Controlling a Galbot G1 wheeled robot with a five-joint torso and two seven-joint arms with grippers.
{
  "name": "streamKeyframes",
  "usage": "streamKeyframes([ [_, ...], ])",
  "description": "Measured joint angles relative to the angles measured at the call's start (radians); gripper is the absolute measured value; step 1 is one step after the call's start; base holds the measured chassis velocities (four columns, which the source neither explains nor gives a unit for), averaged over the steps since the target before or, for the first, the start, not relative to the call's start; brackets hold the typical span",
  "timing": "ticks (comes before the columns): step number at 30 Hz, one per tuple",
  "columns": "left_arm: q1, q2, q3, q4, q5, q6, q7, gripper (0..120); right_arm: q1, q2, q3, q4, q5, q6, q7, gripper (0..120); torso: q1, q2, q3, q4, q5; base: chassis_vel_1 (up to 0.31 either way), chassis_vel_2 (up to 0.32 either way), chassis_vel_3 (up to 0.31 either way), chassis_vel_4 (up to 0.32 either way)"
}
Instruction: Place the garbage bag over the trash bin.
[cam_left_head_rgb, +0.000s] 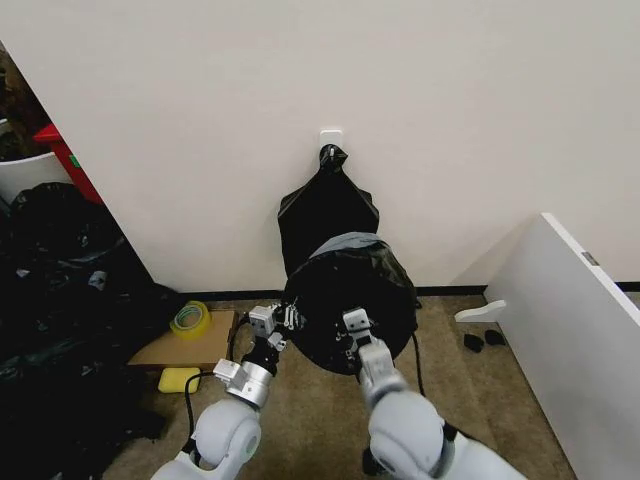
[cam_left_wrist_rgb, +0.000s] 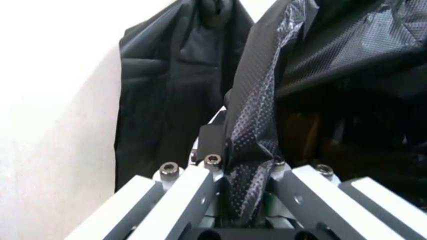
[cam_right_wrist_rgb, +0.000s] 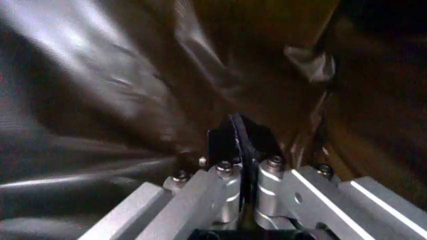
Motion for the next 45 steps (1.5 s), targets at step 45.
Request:
streamKeyframes([
  [45, 0.046, 0.012, -0.036, -0.043, 0.029, -0.011, -0.002, 0, -0.010, -0.011, 0.033, -0.008, 0.104, -0.051, -0.008, 0, 0.000, 0.000, 0.000, -0.0001, 0.0001, 0.000, 0.000, 0.000, 0.000],
])
